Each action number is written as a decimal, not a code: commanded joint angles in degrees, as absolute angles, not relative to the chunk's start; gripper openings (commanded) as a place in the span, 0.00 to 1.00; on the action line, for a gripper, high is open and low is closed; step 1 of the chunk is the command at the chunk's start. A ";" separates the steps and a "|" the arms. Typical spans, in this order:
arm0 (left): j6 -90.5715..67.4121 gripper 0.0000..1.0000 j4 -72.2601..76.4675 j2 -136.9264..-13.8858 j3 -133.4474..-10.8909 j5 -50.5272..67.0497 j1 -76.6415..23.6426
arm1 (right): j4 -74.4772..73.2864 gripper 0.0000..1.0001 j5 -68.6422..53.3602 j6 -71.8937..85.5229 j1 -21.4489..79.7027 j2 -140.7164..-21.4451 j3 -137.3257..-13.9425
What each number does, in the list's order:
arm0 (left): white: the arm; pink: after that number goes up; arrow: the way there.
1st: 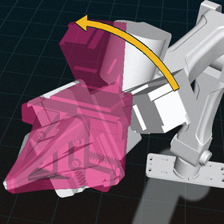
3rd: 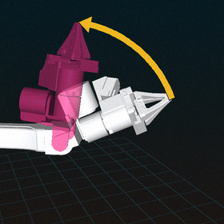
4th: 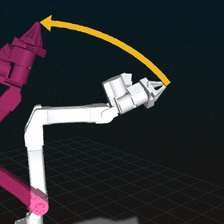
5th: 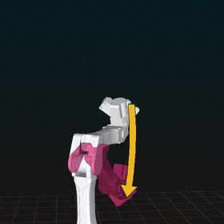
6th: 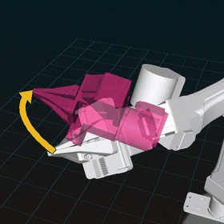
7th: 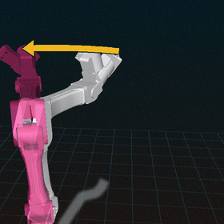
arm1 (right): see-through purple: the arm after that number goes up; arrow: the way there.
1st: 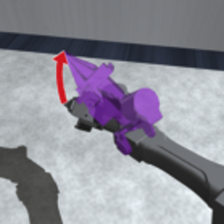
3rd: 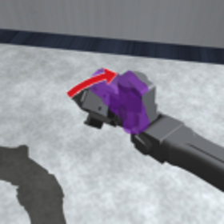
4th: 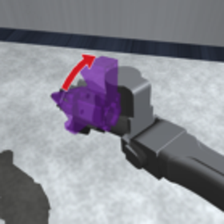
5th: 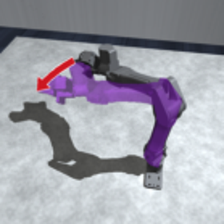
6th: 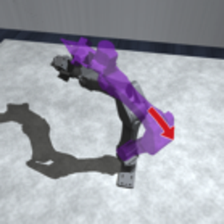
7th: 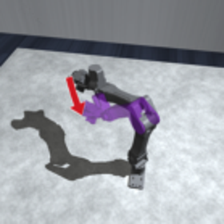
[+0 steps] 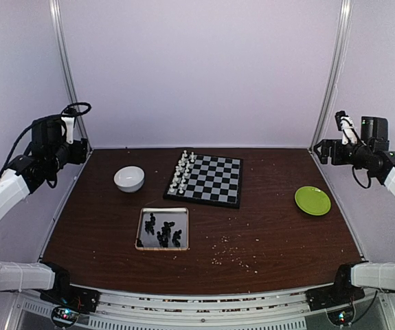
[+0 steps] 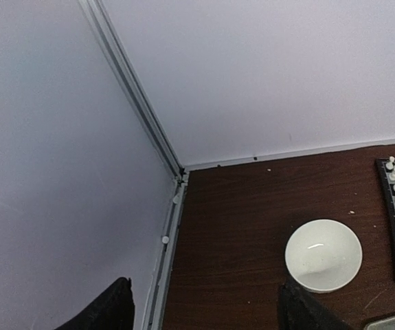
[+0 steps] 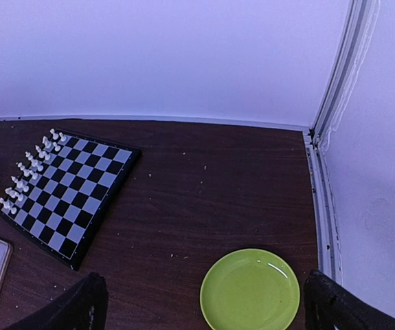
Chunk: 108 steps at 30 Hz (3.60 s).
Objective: Set up the chess pieces on the board
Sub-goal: Move the storage box to the center of the board, then move the chessboard to the center of the board.
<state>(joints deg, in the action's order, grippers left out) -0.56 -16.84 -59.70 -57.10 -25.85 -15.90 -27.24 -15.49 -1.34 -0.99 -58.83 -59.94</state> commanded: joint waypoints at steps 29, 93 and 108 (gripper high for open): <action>-6.22 0.01 -35.49 -113.34 -91.79 -9.29 -61.73 | -20.49 0.83 -42.25 -17.92 0.75 -61.10 -49.03; -21.85 0.34 -36.38 -106.37 -84.14 -8.39 -45.16 | -20.75 0.83 -40.69 -18.27 5.44 -66.79 -49.80; -35.37 0.77 -21.76 -103.83 -79.08 -0.84 -36.89 | -21.41 1.00 -31.51 -6.20 8.37 -74.73 -56.18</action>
<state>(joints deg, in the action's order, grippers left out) -31.51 -28.84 -106.83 -81.54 -5.39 -38.26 -19.90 -35.81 -10.20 6.52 -71.79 -51.55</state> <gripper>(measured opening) 0.746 0.995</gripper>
